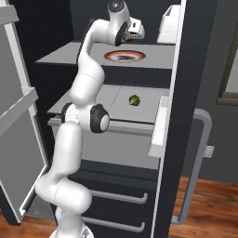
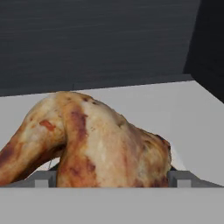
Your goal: Retrieve the chicken drumstick from the fridge and place it on the cutting board.
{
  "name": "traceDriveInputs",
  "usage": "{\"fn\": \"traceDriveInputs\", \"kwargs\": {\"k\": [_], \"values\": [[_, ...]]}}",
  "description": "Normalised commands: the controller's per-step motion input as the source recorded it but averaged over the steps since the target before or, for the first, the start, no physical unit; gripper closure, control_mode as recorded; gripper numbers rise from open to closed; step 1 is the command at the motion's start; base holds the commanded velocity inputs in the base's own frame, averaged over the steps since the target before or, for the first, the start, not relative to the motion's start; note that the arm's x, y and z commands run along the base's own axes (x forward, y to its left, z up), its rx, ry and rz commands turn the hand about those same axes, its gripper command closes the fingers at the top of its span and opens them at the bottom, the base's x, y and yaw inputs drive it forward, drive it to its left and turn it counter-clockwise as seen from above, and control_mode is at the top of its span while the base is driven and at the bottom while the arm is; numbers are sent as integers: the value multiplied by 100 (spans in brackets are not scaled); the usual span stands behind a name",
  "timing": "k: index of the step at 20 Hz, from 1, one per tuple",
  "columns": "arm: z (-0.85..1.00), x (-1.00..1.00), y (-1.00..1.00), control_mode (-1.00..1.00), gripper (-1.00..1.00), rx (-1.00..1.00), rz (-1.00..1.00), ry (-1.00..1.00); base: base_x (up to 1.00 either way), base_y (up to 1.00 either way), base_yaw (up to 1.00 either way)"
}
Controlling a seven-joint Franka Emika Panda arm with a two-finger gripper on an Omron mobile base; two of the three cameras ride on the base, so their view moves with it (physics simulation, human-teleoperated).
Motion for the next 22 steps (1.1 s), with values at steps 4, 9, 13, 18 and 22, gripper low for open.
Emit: {"fn": "traceDriveInputs", "kwargs": {"k": [4,9,13,18,22], "values": [[0,0,0,-100,100,0,0,0,0,0,0],[-29,-27,0,-100,100,0,0,-34,0,0,0],[-58,-79,0,-100,100,0,0,-30,0,0,0],[-89,-100,0,-100,100,0,0,-10,0,0,0],[-100,-100,0,-100,100,-2,2,1,0,0,0]]}}
